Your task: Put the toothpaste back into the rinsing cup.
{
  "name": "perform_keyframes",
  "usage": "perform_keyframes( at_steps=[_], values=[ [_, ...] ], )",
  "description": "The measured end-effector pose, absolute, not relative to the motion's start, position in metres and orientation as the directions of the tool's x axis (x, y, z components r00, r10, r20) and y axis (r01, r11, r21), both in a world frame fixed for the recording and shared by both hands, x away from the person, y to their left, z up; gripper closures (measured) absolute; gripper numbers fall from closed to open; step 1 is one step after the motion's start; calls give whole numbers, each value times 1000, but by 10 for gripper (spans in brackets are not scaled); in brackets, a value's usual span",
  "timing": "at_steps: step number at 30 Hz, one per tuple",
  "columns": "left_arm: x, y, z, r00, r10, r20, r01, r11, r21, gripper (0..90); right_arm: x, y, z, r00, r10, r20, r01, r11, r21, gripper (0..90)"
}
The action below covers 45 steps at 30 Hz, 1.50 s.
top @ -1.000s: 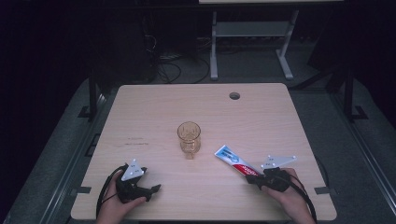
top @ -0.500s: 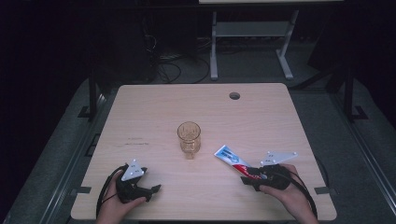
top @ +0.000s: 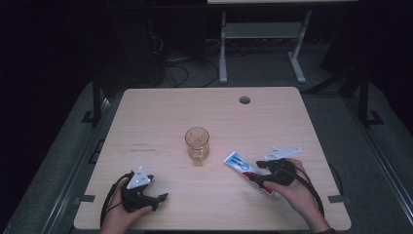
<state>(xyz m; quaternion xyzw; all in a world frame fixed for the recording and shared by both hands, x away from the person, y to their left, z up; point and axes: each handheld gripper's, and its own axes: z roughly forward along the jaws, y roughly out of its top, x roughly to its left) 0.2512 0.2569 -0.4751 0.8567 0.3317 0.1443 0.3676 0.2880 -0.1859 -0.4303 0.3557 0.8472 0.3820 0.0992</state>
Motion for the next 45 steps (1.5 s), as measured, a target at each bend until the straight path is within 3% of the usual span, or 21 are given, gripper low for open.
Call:
perform_keyframes(
  at_steps=[24, 45],
  values=[
    [251, 257, -475, 740, 672, 2, 462, -511, 725, 136, 330, -144, -452, -728, 684, 49, 569, 563, 599, 370],
    [251, 256, -475, 743, 670, 3, 460, -513, 724, 136, 340, -130, -453, -726, 687, 17, 600, 622, 503, 462]
  ],
)
